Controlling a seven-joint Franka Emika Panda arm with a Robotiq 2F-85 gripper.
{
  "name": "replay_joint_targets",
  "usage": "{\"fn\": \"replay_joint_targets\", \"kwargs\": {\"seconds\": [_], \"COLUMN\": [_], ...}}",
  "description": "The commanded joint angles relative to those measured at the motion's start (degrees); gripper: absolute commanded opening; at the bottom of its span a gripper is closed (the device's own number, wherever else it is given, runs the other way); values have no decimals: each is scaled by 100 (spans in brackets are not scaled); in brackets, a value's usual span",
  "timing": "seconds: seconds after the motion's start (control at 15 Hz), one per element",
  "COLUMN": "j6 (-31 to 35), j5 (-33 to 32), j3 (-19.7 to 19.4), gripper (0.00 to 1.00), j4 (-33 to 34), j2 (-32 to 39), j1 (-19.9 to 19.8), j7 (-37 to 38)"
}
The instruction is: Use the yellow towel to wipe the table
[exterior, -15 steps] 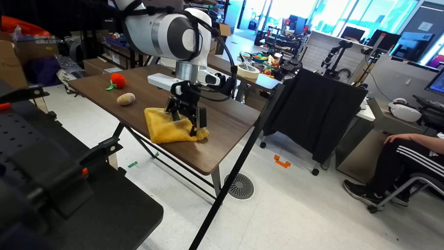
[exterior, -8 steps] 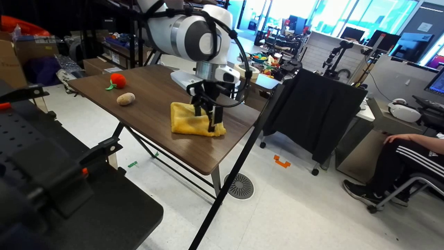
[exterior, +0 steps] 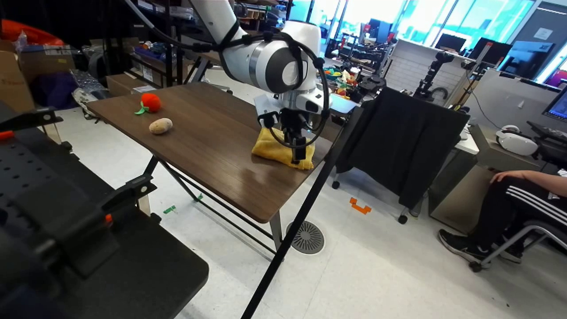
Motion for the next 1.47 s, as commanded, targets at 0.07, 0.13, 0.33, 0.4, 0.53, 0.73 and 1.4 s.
{"fn": "replay_joint_targets", "kwargs": {"seconds": [0.07, 0.13, 0.33, 0.4, 0.53, 0.73, 1.4], "j6": [-16, -18, 99, -5, -111, -253, -1309], "j5": [-20, -89, -201, -218, -178, -342, -388], "j3": [-301, -308, -228, -230, -168, -142, -399], "gripper": [100, 100, 100, 100, 100, 100, 100], "j4": [1342, 1425, 1323, 1243, 1308, 1649, 2081], "j2": [1029, 1107, 1105, 1028, 1012, 1153, 1195], "j1": [528, 660, 1173, 1333, 1547, 1503, -195], "j7": [1674, 1915, 2215, 2322, 2373, 2601, 2903]}}
